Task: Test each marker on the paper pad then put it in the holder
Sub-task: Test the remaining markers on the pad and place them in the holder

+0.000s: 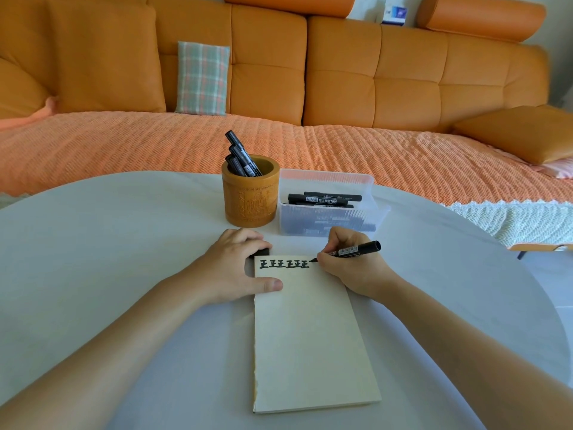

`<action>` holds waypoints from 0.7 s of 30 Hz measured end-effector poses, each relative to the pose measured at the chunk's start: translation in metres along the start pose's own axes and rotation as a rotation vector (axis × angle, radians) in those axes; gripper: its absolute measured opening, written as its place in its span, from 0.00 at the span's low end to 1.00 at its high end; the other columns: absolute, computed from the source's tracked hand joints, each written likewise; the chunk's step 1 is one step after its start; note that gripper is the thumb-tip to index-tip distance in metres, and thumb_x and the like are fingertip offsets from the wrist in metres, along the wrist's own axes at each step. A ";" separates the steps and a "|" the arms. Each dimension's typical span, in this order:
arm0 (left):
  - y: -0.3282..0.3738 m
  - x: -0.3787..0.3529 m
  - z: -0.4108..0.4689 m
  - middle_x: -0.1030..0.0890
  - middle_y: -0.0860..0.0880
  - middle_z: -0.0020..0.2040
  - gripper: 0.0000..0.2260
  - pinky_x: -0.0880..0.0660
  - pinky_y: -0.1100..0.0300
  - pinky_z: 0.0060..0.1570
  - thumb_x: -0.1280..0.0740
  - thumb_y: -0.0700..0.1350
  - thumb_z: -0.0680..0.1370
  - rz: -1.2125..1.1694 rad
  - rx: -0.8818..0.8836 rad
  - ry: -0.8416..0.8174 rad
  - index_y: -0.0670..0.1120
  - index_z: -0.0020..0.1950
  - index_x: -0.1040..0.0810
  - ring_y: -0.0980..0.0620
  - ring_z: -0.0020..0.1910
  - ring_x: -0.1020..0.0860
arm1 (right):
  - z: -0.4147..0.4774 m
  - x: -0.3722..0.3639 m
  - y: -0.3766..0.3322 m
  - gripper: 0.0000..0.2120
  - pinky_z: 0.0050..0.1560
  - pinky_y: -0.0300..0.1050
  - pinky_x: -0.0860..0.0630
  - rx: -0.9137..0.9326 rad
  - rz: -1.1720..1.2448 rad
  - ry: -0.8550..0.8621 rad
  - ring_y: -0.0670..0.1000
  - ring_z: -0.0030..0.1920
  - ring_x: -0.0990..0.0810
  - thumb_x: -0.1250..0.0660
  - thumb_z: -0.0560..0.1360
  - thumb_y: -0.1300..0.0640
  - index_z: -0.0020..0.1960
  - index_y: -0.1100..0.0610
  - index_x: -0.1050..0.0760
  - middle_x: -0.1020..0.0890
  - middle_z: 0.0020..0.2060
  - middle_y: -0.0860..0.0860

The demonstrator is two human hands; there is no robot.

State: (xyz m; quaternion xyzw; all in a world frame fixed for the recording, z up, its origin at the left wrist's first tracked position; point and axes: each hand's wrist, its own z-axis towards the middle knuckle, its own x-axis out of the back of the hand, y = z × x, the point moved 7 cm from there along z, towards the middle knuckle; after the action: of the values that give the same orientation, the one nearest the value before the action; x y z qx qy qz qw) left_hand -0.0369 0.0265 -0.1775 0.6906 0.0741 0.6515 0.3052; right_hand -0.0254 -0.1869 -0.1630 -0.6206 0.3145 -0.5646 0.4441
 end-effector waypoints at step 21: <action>0.001 -0.001 -0.001 0.38 0.64 0.68 0.39 0.41 0.58 0.69 0.31 0.73 0.65 -0.009 0.014 -0.010 0.59 0.72 0.32 0.66 0.68 0.47 | -0.001 0.000 0.001 0.12 0.28 0.41 0.37 0.020 -0.002 -0.029 0.49 0.29 0.34 0.31 0.73 0.68 0.37 0.65 0.35 0.30 0.28 0.51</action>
State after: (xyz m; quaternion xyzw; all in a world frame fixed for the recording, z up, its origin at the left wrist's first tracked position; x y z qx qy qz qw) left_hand -0.0378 0.0258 -0.1776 0.6955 0.0803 0.6463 0.3035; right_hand -0.0257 -0.1879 -0.1638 -0.6246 0.3017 -0.5592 0.4540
